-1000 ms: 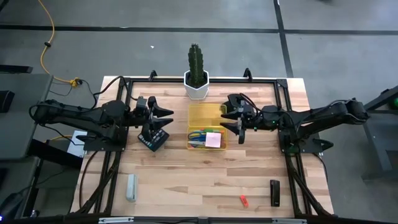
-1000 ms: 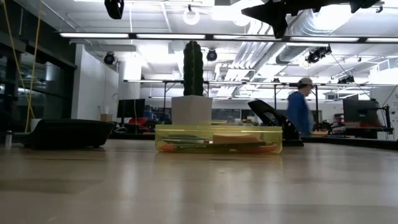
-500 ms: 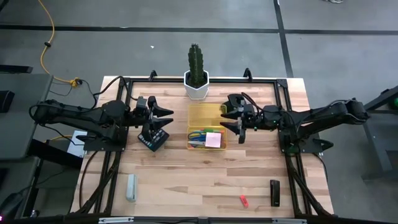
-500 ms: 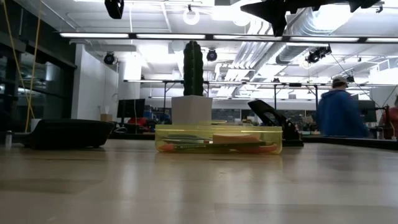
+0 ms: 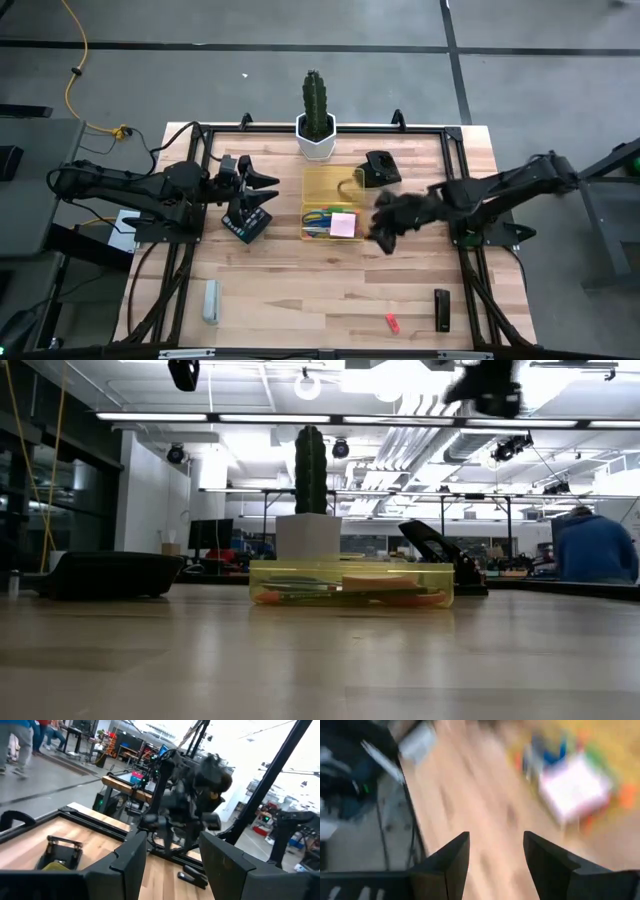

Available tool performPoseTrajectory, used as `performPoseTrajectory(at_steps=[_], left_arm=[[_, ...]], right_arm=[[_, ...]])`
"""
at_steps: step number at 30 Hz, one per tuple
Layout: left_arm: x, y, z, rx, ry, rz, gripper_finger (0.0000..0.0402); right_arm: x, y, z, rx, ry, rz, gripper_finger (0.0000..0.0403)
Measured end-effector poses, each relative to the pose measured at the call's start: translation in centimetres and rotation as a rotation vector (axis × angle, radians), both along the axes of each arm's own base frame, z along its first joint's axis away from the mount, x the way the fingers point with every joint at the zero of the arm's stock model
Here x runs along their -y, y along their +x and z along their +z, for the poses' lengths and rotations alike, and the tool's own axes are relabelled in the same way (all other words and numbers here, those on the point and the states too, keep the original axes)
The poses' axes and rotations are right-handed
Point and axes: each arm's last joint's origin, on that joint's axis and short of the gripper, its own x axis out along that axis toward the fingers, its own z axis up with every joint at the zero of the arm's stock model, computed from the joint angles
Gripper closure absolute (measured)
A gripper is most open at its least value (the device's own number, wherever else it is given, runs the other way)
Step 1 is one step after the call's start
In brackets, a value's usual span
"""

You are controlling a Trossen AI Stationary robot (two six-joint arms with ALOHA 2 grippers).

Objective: Pack school essentials
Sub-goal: Put the orange eraser into the supply box

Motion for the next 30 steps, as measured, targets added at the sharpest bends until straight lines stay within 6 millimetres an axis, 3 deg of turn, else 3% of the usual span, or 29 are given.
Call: performPoseTrajectory(at_steps=[7, 17, 22, 30], left_arm=[[0.0, 0.0, 0.0, -0.005, 0.017, -0.006, 0.0231], [0.0, 0.0, 0.0, -0.007, 0.019, -0.005, 0.0231], [0.0, 0.0, 0.0, -0.012, 0.046, -0.003, 0.0231], [0.0, 0.0, 0.0, -0.015, 0.064, 0.0, 0.0231]], right_arm=[[-6.2, 0.3, -2.2, -0.302, 0.261, -0.064, 0.0225], [-13.6, 0.1, -8.8, -0.752, 0.468, -0.158, 0.0225], [-15.7, 0.6, -12.2, -0.854, 0.485, -0.219, 0.0225], [-16.8, 1.4, -15.5, -0.878, 0.48, -0.339, 0.0225]])
